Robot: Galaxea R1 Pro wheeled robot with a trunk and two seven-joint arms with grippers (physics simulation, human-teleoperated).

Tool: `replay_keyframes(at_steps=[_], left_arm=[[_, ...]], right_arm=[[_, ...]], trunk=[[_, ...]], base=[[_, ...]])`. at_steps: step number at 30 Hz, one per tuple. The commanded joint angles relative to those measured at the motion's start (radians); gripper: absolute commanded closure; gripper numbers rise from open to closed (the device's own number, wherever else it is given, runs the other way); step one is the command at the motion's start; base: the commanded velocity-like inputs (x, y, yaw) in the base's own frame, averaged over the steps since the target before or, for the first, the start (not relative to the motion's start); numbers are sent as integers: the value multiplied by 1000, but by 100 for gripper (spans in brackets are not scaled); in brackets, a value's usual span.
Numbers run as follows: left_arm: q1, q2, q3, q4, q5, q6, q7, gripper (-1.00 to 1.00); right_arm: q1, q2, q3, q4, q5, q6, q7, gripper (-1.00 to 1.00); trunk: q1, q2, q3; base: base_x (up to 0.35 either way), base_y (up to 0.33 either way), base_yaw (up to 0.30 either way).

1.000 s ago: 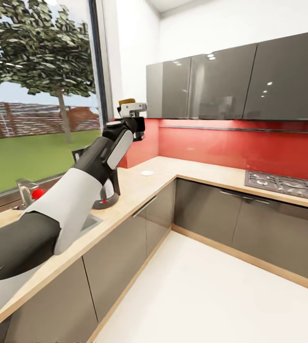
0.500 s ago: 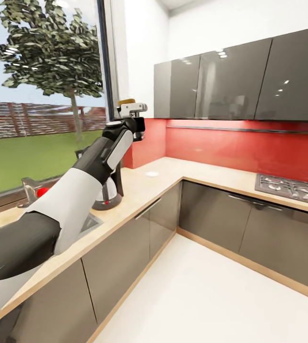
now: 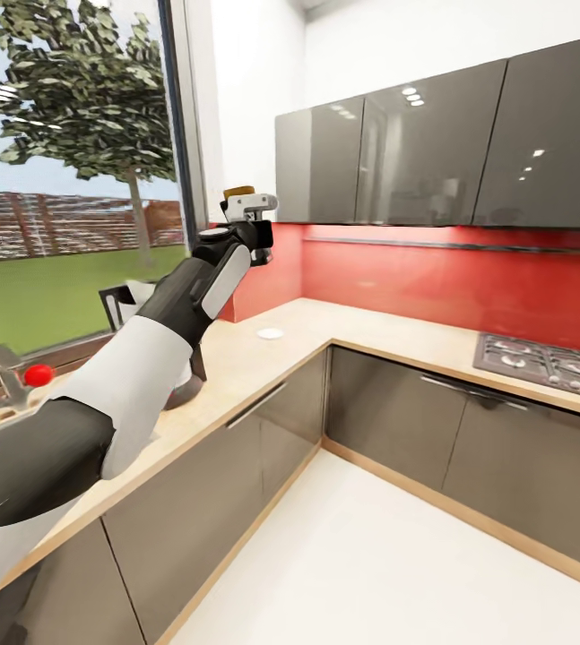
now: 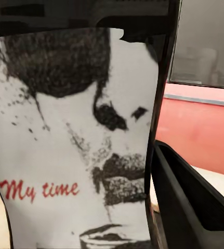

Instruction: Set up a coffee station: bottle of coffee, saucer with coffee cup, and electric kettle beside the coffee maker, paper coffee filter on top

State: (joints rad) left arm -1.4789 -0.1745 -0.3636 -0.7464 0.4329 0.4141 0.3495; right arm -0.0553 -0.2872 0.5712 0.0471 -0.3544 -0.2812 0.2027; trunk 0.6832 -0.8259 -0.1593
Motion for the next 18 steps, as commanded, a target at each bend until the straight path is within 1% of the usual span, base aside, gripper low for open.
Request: replay_keyframes(at_steps=[1, 14, 18], left_arm=[[-1, 0, -3, -1, 6, 3, 8, 100], [-1, 0, -3, 1, 6, 3, 7, 100], [-1, 0, -3, 9, 6, 2, 6, 100]], right_arm=[[-1, 0, 6, 4, -11, -6, 7, -100], [-1, 0, 6, 4, -11, -6, 7, -100], [-1, 0, 6, 4, -11, -6, 7, -100]], trunk=[[1, -1, -2], [1, -1, -2], [1, -1, -2]], base=[[251, -245, 0], [251, -244, 0], [233, -211, 107]])
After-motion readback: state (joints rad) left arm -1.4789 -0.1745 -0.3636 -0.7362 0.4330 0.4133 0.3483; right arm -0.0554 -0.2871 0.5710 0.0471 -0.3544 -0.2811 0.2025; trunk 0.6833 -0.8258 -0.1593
